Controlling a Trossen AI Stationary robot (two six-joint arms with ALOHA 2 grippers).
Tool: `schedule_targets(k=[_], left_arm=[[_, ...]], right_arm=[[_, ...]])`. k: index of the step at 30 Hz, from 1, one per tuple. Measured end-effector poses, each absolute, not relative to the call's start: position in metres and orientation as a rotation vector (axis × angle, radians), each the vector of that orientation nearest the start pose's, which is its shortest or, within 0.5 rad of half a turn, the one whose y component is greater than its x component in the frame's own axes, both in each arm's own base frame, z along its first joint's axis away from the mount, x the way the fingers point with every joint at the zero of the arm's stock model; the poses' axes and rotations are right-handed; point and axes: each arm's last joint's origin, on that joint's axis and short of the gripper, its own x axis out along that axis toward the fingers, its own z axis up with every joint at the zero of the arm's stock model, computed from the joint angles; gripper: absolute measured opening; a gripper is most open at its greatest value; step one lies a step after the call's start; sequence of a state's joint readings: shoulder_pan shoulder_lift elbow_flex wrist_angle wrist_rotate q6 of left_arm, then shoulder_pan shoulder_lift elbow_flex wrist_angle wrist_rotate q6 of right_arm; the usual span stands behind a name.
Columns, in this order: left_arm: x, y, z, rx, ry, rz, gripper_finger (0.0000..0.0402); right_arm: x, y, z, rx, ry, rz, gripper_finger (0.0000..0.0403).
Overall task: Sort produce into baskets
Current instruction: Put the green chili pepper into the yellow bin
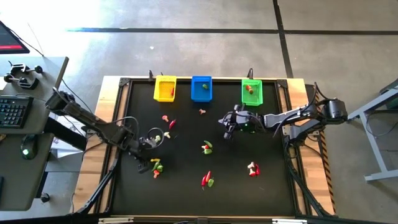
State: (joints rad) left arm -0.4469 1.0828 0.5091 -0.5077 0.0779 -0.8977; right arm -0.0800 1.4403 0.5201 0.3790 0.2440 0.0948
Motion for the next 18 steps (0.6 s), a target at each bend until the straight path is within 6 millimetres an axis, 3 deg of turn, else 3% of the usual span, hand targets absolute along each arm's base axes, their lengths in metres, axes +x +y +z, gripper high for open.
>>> schedule_targets(k=[6, 18], left_arm=[[0.160, -0.083, 0.160, -0.653, 1.200, 0.092, 0.0115], [0.170, -0.089, 0.136, -0.617, 1.255, 0.196, 0.0118]], right_arm=[[0.263, -0.031, 0.158, 0.043, 0.519, -0.350, 0.0000], [0.263, -0.031, 0.158, 0.045, 0.519, -0.351, 0.0000]])
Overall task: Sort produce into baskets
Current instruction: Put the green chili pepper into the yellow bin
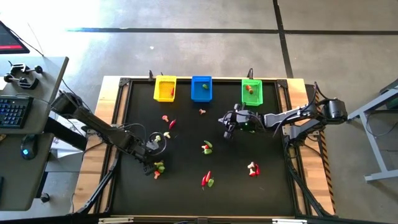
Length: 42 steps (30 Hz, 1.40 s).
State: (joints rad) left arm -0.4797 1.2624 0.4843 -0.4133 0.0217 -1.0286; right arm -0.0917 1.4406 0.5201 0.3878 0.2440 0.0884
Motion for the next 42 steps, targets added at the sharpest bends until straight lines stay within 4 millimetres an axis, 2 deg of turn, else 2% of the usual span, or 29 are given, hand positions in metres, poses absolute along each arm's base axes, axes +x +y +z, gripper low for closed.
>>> schedule_targets(k=[14, 21, 25, 29, 34, 42], left_arm=[[0.173, -0.090, 0.133, -0.588, 1.246, 0.197, 0.0116], [0.172, -0.090, 0.133, -0.497, 1.249, 0.149, 0.0076], [0.177, -0.090, 0.140, -0.370, 1.230, 0.131, 0.0067], [0.185, -0.094, 0.150, -0.286, 1.185, 0.042, 0.0082], [0.186, -0.094, 0.150, -0.260, 1.183, -0.001, 0.0118], [0.188, -0.101, 0.137, -0.226, 1.260, -0.072, 0.0149]], right_arm=[[0.263, -0.031, 0.158, 0.053, 0.511, -0.353, 0.0000], [0.263, -0.031, 0.158, 0.047, 0.512, -0.352, 0.0000], [0.263, -0.032, 0.158, 0.044, 0.513, -0.354, 0.0000], [0.263, -0.033, 0.158, 0.047, 0.513, -0.359, 0.0000], [0.263, -0.033, 0.158, 0.045, 0.514, -0.358, 0.0000], [0.263, -0.033, 0.158, 0.037, 0.517, -0.356, 0.0000]])
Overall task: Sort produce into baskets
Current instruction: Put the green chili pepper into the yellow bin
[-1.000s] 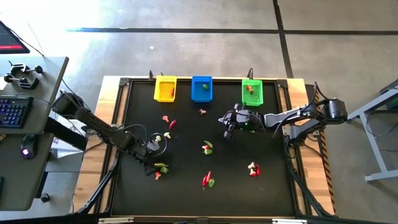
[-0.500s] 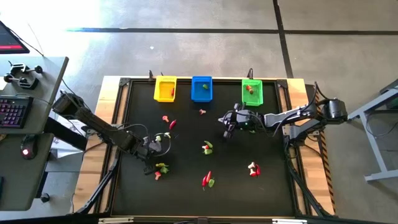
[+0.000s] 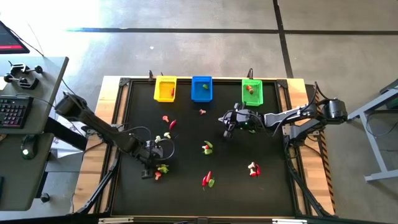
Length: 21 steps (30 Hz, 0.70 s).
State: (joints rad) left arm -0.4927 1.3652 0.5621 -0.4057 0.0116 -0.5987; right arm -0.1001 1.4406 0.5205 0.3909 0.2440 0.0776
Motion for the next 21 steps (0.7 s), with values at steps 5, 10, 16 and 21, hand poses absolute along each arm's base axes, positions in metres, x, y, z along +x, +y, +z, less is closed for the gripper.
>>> schedule_targets(k=[5, 10, 16, 21], left_arm=[[0.190, -0.102, 0.134, -0.209, 1.264, -0.062, 0.0143], [0.190, -0.101, 0.136, -0.196, 1.239, -0.032, 0.0106], [0.192, -0.097, 0.136, -0.127, 1.201, -0.004, 0.0021], [0.199, -0.082, 0.136, -0.112, 1.184, 0.050, 0.0010]], right_arm=[[0.262, -0.033, 0.158, 0.029, 0.520, -0.354, 0.0000], [0.262, -0.033, 0.158, 0.012, 0.523, -0.350, 0.0000], [0.262, -0.036, 0.158, 0.006, 0.525, -0.355, 0.0000], [0.262, -0.040, 0.158, 0.010, 0.525, -0.373, 0.0000]])
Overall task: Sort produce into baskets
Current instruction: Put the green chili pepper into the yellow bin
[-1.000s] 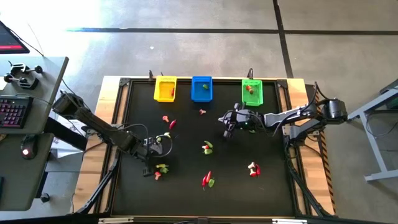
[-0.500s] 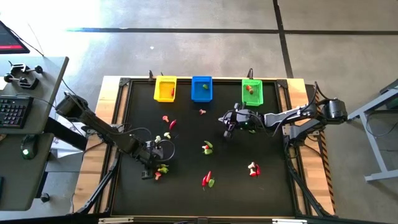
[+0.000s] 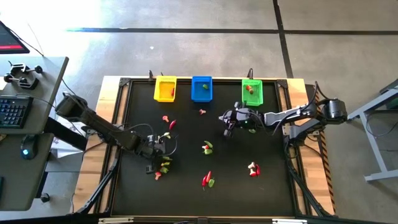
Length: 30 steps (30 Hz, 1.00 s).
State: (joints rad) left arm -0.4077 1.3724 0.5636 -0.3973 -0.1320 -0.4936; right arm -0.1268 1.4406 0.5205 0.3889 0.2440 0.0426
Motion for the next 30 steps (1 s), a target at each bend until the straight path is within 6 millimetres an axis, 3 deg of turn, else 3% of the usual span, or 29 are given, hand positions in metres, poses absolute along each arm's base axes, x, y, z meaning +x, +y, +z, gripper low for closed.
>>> schedule_targets(k=[7, 13, 19, 24, 30], left_arm=[[0.214, -0.033, 0.151, -0.129, 1.105, 0.216, 0.0002], [0.224, 0.028, 0.196, -0.217, 0.904, 0.396, 0.0001], [0.208, 0.102, 0.230, -0.277, 0.772, 0.665, 0.0001], [0.192, 0.152, 0.231, -0.317, 0.726, 0.793, 0.0001], [0.178, 0.197, 0.209, -0.398, 0.729, 0.872, 0.0001]], right_arm=[[0.261, -0.046, 0.158, -0.008, 0.530, -0.386, 0.0000], [0.261, -0.047, 0.158, 0.000, 0.528, -0.392, 0.0000], [0.261, -0.047, 0.158, 0.023, 0.520, -0.398, 0.0000], [0.260, -0.049, 0.159, 0.016, 0.519, -0.404, 0.0000], [0.258, -0.063, 0.160, 0.007, 0.507, -0.453, 0.0000]])
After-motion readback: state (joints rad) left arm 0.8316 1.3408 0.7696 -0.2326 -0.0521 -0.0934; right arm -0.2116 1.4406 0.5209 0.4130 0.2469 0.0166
